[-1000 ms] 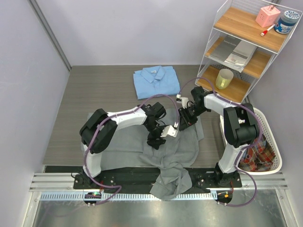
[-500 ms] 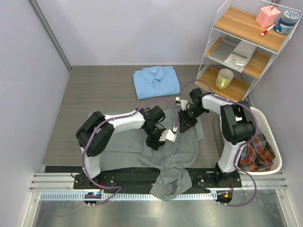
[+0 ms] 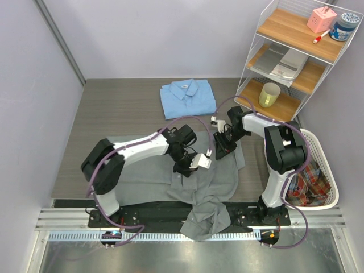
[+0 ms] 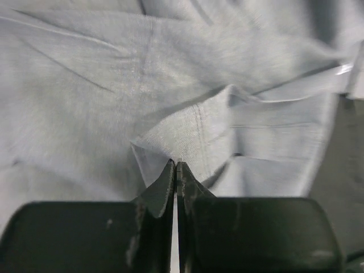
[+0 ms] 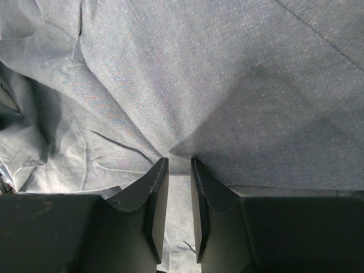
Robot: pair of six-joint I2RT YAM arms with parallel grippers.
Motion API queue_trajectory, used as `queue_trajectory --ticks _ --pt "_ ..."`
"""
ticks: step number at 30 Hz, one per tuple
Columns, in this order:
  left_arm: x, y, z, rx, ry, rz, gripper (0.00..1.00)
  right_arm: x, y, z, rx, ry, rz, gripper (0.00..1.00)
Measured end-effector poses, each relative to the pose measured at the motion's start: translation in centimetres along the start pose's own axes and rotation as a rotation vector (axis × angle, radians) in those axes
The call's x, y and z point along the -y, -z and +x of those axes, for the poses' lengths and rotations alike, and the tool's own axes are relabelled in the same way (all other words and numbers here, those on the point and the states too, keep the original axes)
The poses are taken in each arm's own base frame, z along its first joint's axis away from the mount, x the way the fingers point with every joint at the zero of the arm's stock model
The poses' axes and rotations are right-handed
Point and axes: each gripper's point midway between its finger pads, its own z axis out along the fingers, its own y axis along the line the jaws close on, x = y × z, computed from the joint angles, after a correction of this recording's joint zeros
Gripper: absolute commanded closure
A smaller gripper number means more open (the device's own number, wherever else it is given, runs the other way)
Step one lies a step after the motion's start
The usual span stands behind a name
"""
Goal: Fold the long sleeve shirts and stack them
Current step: Fold the shirt
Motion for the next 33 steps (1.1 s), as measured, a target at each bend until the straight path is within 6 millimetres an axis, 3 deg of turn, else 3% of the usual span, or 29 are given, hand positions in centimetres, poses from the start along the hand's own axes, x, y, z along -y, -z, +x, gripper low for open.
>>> queue_trajectory --ticks 4,6,9,11,15,18,25,33 --pt "0.8 4.4 -3.1 0.077 0.029 -0.071 1.00 0.0 0.2 -0.3 0.001 0.017 0.001 0.68" --pt "1.2 7.3 -4.5 0.135 0.073 -0.125 1.00 0.0 0.5 -0.6 0.006 0.035 0.002 0.61" --pt "0.8 11.4 -4.2 0.206 0.209 -0.213 1.00 -0.1 1.1 -1.5 0.021 0.074 0.007 0.52" --pt "-0.2 13.5 -2.6 0.236 0.337 -0.269 1.00 0.0 1.4 -1.9 0.024 0.098 0.012 0.49" --pt "-2.8 17.2 2.3 0.278 0.633 -0.390 1.00 0.2 1.7 -1.9 0.012 0.133 0.025 0.46" --pt "-3.5 19.3 6.0 0.299 0.834 -0.468 1.00 0.2 2.1 -1.9 -0.001 0.152 0.031 0.44" --pt "-2.9 20.3 11.8 0.274 1.126 -0.557 1.00 0.3 2.6 -1.8 -0.017 0.183 0.042 0.44" --pt "-1.8 22.9 17.5 0.266 1.387 -0.659 1.00 0.3 3.1 -2.3 -0.022 0.205 0.049 0.44"
